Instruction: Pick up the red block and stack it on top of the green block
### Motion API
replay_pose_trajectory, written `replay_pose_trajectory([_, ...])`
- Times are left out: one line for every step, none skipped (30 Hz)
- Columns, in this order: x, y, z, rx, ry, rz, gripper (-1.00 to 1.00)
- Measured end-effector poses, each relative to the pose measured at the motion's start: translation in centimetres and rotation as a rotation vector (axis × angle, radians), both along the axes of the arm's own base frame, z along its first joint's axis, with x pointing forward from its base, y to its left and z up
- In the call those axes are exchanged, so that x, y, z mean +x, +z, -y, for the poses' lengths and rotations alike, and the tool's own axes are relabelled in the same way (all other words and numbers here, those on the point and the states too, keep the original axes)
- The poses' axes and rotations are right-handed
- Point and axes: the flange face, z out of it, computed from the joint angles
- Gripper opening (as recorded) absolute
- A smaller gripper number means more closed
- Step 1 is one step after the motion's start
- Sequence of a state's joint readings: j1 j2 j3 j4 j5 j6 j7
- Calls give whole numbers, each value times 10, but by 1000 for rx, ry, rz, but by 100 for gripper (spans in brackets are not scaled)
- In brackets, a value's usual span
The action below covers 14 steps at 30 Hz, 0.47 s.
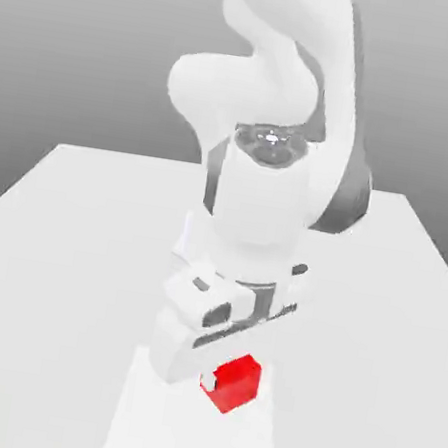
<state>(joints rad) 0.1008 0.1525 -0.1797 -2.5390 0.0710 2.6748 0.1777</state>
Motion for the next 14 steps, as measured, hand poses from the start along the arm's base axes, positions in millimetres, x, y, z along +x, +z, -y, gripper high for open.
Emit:
replay_pose_trajectory([5,2,24,0,-66,-2,-100])
replay_pose_trajectory([9,4,49,1,-131,-2,-100])
replay_pose_trajectory([11,7,73,1,-195,-3,-100])
replay_pose_trajectory([12,10,98,0,-258,-2,-100])
replay_pose_trajectory([11,13,123,0,-320,-1,-100])
replay_pose_trajectory([9,16,148,-1,-382,0,-100])
replay_pose_trajectory([7,18,173,-2,-443,2,-100])
replay_pose_trajectory([5,15,197,-4,-504,4,-100])
replay_pose_trajectory([2,6,222,-6,-564,8,-100])
replay_pose_trajectory([0,-8,238,-7,-602,9,-100])
replay_pose_trajectory([-2,-23,246,-8,-621,10,100])
replay_pose_trajectory([-2,-23,246,-8,-621,10,100])
replay_pose_trajectory([-2,-23,246,-8,-621,10,100])
replay_pose_trajectory([-2,-23,246,-8,-621,10,100])
